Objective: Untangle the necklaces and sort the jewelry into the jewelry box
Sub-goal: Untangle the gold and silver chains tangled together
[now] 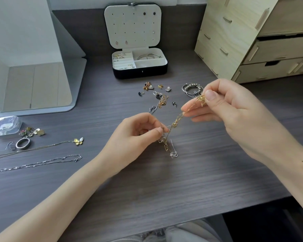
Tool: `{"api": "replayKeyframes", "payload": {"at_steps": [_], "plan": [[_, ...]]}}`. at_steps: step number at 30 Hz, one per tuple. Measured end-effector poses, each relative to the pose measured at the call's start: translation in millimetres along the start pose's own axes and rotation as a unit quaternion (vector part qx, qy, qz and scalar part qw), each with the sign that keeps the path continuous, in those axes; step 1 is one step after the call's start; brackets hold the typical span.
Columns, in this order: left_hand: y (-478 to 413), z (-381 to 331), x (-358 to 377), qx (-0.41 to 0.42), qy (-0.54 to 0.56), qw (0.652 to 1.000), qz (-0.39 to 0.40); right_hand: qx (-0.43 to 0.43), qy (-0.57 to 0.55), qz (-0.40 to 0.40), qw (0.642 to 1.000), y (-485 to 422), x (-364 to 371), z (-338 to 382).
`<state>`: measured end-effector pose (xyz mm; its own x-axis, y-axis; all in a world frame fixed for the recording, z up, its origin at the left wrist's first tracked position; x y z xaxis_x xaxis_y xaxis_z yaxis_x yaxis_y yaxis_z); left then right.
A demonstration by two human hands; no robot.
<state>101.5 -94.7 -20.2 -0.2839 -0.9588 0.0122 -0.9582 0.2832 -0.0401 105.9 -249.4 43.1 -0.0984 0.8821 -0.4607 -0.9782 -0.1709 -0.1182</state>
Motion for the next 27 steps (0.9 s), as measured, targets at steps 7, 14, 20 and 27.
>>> {"api": "replayKeyframes", "payload": {"at_steps": [7,14,20,27], "plan": [[-2.2,-4.2,4.7,0.017,0.009,1.0,0.015,0.026,-0.14,-0.008,0.99,-4.0,0.2,-4.4],[-0.7,-10.7,8.7,0.062,-0.093,0.993,0.024,0.041,-0.173,-0.029,0.984,-8.7,-2.4,-9.8],[-1.5,-8.1,9.8,0.065,-0.108,0.991,0.032,0.062,-0.202,-0.041,0.977,-11.6,-2.6,-21.0],[-3.3,-3.6,11.5,0.03,-0.088,0.994,0.054,0.122,-0.316,-0.026,0.94,-9.2,4.2,-36.4]]}}
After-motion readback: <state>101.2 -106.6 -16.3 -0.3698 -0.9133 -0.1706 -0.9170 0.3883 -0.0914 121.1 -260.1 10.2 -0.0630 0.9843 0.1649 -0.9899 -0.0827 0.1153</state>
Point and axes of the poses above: each hand's wrist, its own y-axis away from the middle knuckle, its own x-axis out of the palm, z = x × y, the point moved 9 cm from there along -y, towards the middle knuckle, and after that the axes turned 12 degrees about y, right-handed, at the moved point
